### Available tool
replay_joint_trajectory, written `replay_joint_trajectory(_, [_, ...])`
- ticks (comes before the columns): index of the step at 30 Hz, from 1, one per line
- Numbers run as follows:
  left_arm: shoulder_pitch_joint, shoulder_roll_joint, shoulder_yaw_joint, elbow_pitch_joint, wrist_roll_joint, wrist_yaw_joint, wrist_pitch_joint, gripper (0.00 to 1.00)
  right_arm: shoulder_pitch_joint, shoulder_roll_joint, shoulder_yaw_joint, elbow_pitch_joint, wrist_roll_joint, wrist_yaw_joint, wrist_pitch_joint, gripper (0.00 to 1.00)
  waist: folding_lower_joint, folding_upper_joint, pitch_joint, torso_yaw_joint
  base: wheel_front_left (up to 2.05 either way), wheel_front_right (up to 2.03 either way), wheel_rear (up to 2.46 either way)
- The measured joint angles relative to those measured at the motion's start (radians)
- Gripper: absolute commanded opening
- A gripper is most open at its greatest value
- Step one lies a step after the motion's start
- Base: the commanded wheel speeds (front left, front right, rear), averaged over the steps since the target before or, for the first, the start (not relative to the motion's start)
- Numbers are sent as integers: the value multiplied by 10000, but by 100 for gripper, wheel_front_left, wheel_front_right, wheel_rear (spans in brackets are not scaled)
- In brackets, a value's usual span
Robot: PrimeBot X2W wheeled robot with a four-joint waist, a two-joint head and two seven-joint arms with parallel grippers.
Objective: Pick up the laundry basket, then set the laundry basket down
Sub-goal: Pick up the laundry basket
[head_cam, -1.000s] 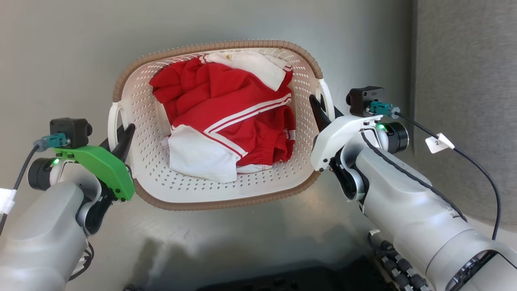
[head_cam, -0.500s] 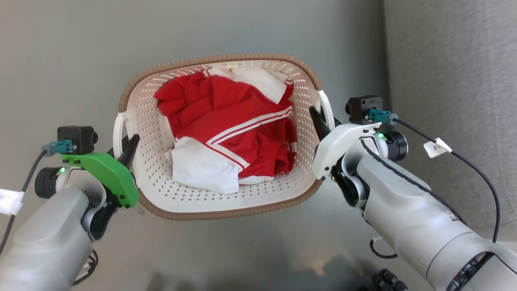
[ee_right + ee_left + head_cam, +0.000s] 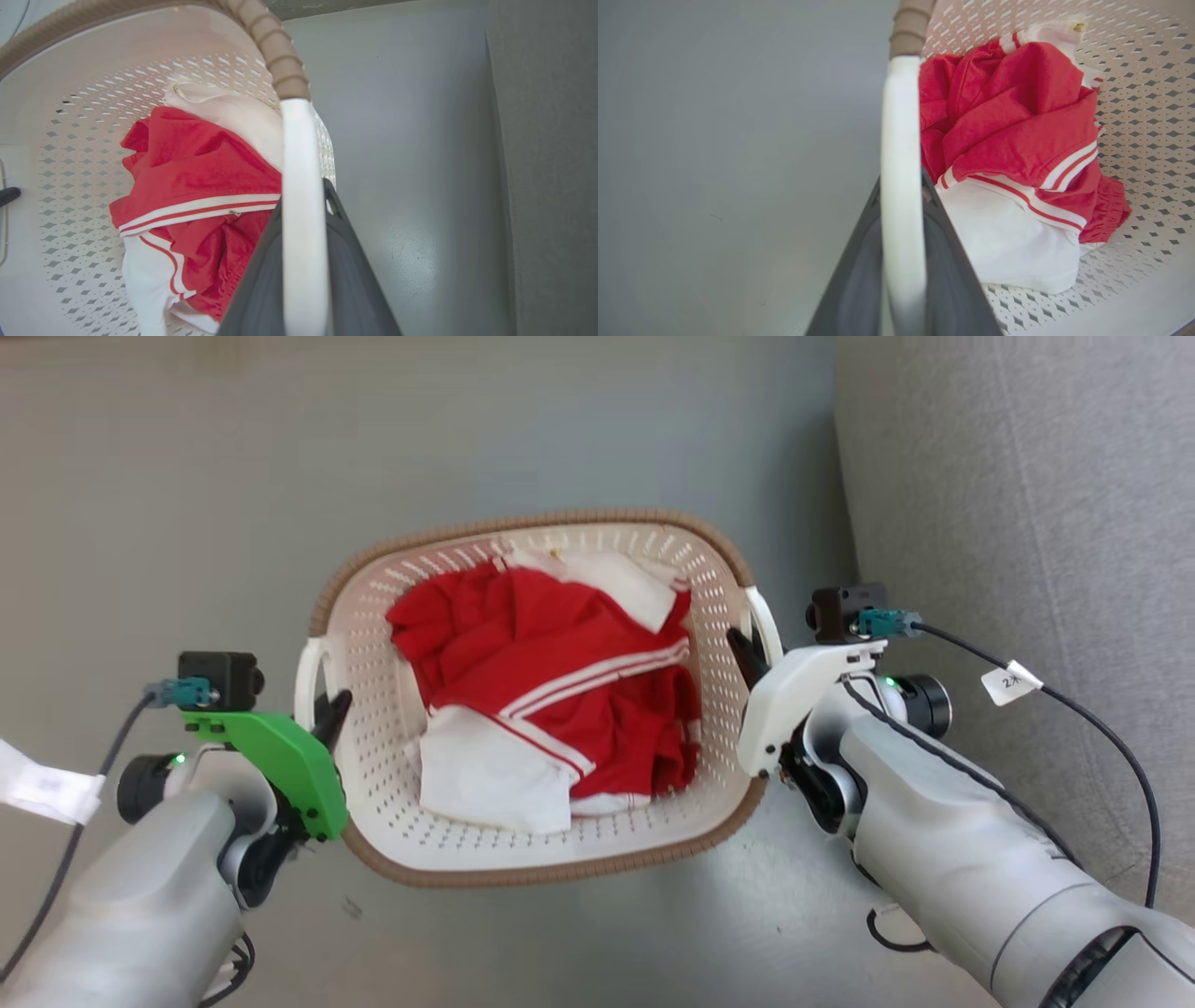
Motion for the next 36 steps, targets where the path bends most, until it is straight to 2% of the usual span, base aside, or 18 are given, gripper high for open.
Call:
replay_joint_trajectory(15, [708, -589, -669, 779, -729, 0, 1770, 0, 848, -4, 408, 744, 913, 602, 1762, 0, -1, 0, -2266, 10, 0, 0, 0])
replay_joint_trajectory(24, [806, -759, -913, 1014, -1118, 0, 2790, 0, 870, -6, 564, 1060, 1317, 688, 3168, 0, -1, 0, -3102, -69, 0, 0, 0])
replay_joint_trajectory(36, [800, -819, -957, 1170, -1492, 0, 3762, 0, 802, -21, 646, 1099, 1613, 700, 4077, 0, -1, 0, -3268, -137, 0, 0, 0])
